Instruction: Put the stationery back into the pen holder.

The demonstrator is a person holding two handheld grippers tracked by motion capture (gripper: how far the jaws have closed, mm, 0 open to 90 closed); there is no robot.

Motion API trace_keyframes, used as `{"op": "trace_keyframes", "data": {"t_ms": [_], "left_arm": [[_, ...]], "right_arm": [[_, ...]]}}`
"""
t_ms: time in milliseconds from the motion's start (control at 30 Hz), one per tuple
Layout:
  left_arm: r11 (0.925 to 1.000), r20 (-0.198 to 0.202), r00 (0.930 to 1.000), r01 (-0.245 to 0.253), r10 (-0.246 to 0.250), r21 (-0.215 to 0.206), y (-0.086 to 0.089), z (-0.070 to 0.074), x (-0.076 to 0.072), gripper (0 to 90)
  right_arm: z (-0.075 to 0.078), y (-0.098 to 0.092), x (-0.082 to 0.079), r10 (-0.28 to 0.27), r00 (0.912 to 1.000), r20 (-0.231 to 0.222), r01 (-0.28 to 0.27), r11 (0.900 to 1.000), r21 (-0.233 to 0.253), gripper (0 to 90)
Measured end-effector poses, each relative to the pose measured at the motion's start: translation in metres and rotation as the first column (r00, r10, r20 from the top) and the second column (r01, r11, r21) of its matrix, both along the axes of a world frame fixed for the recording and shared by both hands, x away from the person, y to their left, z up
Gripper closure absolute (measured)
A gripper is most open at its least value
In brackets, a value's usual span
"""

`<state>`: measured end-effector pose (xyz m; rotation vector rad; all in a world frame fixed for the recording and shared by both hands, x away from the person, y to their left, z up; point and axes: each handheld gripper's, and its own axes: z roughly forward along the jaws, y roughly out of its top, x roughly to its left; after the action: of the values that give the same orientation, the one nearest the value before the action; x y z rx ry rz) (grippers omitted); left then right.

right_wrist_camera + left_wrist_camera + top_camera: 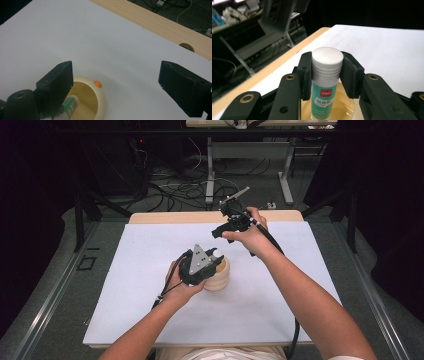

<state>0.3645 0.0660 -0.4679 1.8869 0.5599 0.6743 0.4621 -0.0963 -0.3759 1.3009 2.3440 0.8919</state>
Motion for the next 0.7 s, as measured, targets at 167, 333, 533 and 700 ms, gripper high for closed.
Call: {"op": "trace_keyframes", "data": {"t_ms": [167, 333, 533, 700], "left_arm": [[0.9973, -0.080, 0.9966, -0.024, 0.018, -0.069, 0.006, -0.002, 0.007, 64.3], [0.9926, -0.142, 0.9895, -0.041, 0.025, -0.114, 0.010, -0.005, 0.012, 64.3], [0.9899, -0.190, 0.9814, -0.053, 0.027, -0.132, 0.012, -0.008, 0.016, 64.2], [0.9894, -0.212, 0.9766, -0.061, 0.032, -0.131, 0.013, -0.011, 0.019, 64.2]], "right_arm": [[-0.001, -0.004, 0.000, -0.003, 1.0000, 0.007, 0.003, 1.000, 0.002, 12.0], [-0.001, -0.010, -0.002, -0.011, 0.9999, 0.006, 0.011, 1.000, 0.007, 11.6], [-0.004, -0.018, -0.006, -0.007, 0.9999, 0.015, 0.007, 1.000, -0.006, 10.6], [-0.007, -0.025, -0.012, 0.000, 0.9996, 0.027, 0.000, 1.000, 0.007, 9.3]]}}
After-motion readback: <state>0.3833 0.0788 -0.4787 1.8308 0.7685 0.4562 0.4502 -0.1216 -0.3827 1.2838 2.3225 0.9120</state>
